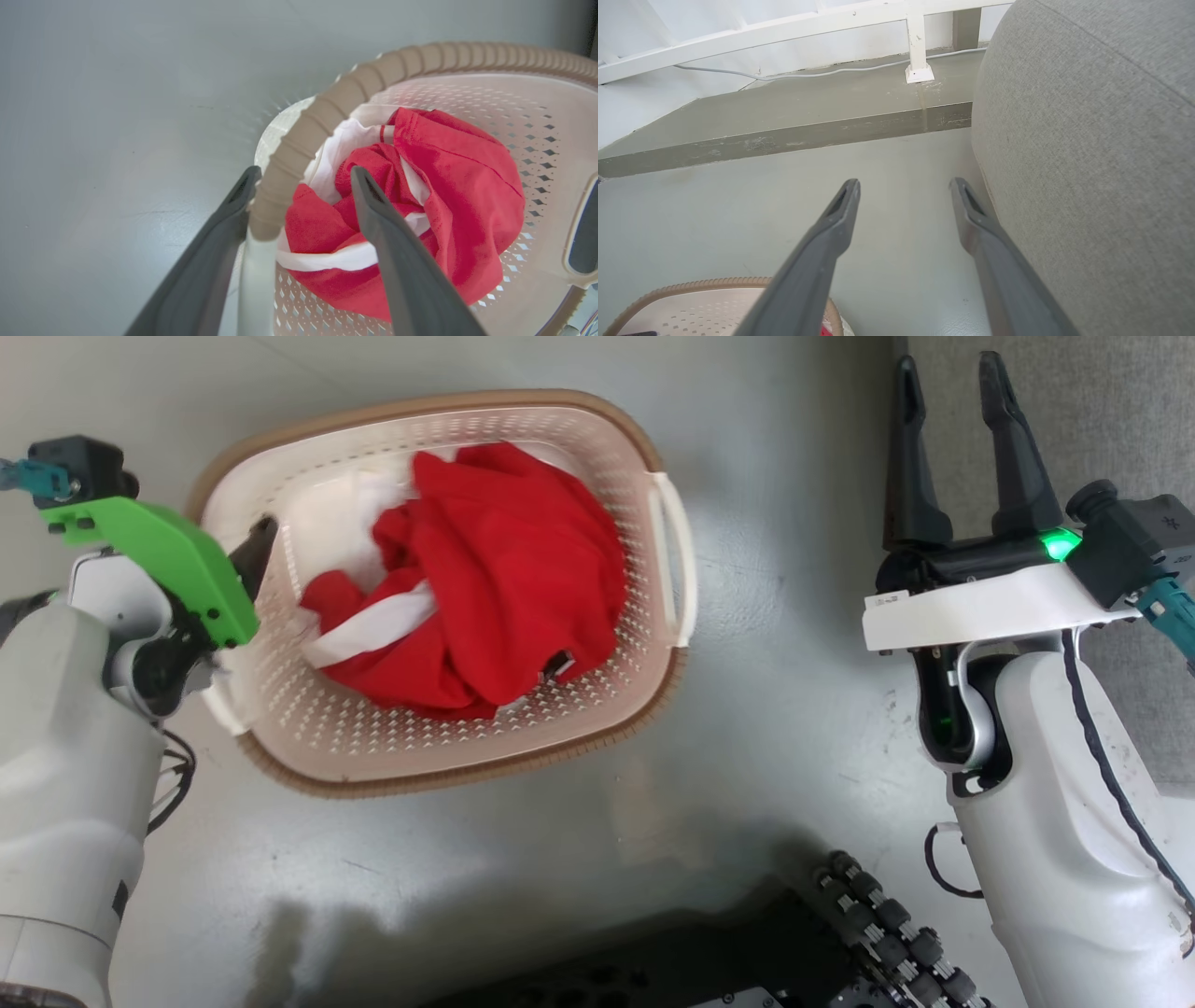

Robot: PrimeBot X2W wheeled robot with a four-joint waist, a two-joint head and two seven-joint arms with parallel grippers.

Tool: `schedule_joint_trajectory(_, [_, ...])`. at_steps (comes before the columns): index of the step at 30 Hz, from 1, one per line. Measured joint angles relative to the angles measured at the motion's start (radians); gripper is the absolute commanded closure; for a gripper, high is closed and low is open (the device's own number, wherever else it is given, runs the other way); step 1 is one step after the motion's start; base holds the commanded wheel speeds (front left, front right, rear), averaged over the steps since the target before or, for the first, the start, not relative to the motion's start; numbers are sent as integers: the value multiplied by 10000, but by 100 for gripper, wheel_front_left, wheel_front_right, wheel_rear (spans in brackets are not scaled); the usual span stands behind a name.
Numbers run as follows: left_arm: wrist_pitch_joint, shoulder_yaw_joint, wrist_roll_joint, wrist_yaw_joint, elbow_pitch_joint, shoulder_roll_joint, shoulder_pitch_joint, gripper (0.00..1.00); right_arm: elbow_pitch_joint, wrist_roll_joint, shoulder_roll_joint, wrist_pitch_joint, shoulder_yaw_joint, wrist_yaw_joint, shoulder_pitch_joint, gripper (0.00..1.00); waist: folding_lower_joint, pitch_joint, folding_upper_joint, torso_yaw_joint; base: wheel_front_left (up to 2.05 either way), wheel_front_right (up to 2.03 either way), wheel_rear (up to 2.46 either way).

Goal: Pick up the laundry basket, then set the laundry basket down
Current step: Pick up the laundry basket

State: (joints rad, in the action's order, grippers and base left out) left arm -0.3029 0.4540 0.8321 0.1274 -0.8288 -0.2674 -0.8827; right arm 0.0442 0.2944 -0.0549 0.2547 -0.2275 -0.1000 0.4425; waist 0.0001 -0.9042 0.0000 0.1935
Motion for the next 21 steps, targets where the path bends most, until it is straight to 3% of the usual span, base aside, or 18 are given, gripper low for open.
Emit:
schedule_joint_trajectory(12, [2755, 291, -579, 4, 617, 201, 701, 0, 552, -460, -15, 0, 322, 115, -6, 0, 0, 854, 0, -424, 0, 0, 0])
schedule_joint_trajectory(21, [5221, 380, -1733, -86, 1127, 17, 1365, 0, 846, -616, -153, -2, 675, 205, -285, 0, 0, 2129, 0, -915, 0, 0, 0])
